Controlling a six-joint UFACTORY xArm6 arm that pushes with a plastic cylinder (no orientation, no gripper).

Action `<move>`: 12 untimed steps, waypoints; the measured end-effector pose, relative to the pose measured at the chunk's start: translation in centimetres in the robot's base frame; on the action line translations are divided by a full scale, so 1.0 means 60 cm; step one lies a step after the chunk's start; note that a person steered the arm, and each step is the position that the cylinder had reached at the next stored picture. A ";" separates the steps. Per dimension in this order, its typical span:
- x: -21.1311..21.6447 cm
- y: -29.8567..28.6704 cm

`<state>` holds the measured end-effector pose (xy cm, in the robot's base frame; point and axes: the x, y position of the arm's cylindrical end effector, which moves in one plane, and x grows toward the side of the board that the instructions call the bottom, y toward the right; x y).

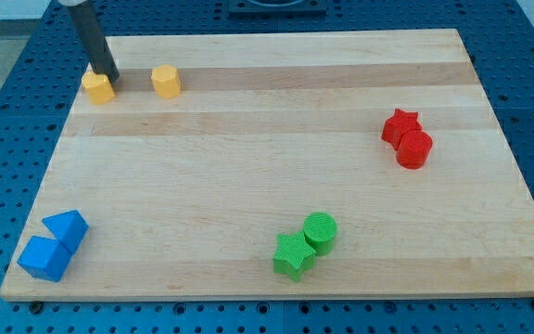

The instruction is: Bring the yellow heart above the red star

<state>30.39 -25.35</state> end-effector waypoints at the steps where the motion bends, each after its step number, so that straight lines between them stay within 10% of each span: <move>1: -0.001 0.056; 4: -0.105 -0.086; 8: 0.060 0.036; 12: 0.085 -0.083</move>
<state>35.52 -30.35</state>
